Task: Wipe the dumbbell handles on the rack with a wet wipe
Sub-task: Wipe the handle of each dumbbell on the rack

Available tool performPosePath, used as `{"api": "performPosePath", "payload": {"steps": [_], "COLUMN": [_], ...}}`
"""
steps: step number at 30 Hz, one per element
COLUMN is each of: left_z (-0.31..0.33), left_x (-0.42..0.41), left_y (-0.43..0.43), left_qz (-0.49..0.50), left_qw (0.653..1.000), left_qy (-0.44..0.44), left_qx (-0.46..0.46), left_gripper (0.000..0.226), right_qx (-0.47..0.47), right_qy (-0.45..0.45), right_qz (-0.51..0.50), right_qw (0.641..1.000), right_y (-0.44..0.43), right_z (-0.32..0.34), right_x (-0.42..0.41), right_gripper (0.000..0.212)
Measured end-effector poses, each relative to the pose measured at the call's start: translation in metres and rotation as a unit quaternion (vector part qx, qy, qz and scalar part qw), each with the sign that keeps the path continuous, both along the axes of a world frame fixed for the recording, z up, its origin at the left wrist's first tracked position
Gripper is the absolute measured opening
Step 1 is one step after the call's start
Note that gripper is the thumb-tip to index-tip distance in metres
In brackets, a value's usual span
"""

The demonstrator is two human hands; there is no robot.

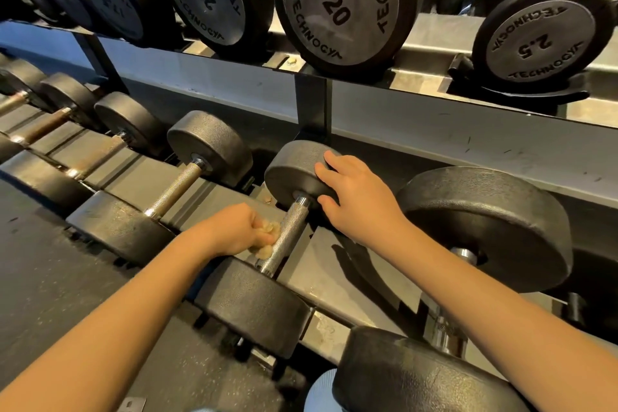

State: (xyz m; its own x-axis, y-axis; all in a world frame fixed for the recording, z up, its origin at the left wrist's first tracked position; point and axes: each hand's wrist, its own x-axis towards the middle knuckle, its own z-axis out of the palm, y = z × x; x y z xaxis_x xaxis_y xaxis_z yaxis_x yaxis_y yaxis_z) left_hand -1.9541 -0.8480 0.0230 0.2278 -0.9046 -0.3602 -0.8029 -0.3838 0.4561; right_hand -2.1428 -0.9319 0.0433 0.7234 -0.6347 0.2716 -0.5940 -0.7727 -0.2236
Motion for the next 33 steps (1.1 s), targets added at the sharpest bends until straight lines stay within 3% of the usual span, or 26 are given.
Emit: {"api": "performPosePath", "payload": {"steps": [6, 12, 15, 17, 19, 21, 23, 25, 29, 33], "left_z": [-0.002, 0.014, 0.016, 0.013, 0.007, 0.008, 0.015, 0.029, 0.052, 0.070], "left_x": [0.002, 0.000, 0.000, -0.004, -0.008, -0.017, -0.028, -0.040, -0.059, -0.079], "left_y": [-0.013, 0.001, 0.003, 0.004, 0.005, 0.006, 0.005, 0.005, 0.006, 0.001], "left_qz": [0.007, -0.036, -0.049, -0.031, 0.051, 0.111, 0.103, 0.086, 0.045, -0.038], "left_qw": [0.999, 0.990, 0.984, 0.993, 0.997, 0.976, 0.959, 0.942, 0.928, 0.917], "left_qy": [0.013, -0.038, -0.063, -0.062, -0.003, 0.039, 0.055, 0.062, 0.074, 0.046], "left_qx": [-0.040, 0.129, 0.158, 0.095, -0.051, -0.184, -0.259, -0.318, -0.363, -0.394], "left_gripper": [0.036, 0.033, 0.031, 0.029, 0.031, 0.034, 0.029, 0.017, 0.014, 0.018], "right_qx": [0.001, -0.006, -0.008, -0.004, 0.006, 0.036, 0.117, 0.240, 0.468, 0.503], "right_qy": [0.011, 0.004, 0.003, 0.002, 0.005, -0.011, -0.083, -0.183, -0.314, -0.405], "right_qz": [-0.005, -0.006, -0.004, -0.003, 0.002, 0.008, 0.008, -0.015, -0.044, -0.066], "right_qw": [1.000, 1.000, 1.000, 1.000, 1.000, 0.999, 0.990, 0.953, 0.825, 0.761], "right_y": [0.001, 0.001, 0.002, 0.004, 0.006, 0.008, 0.011, 0.013, 0.023, 0.032], "right_z": [0.000, 0.000, 0.001, 0.002, 0.004, 0.009, 0.015, 0.021, 0.031, 0.046], "right_x": [0.002, 0.001, 0.000, -0.001, -0.003, -0.006, -0.010, -0.012, -0.017, -0.031], "right_gripper": [0.054, 0.053, 0.053, 0.054, 0.053, 0.046, 0.034, 0.028, 0.026, 0.018]}}
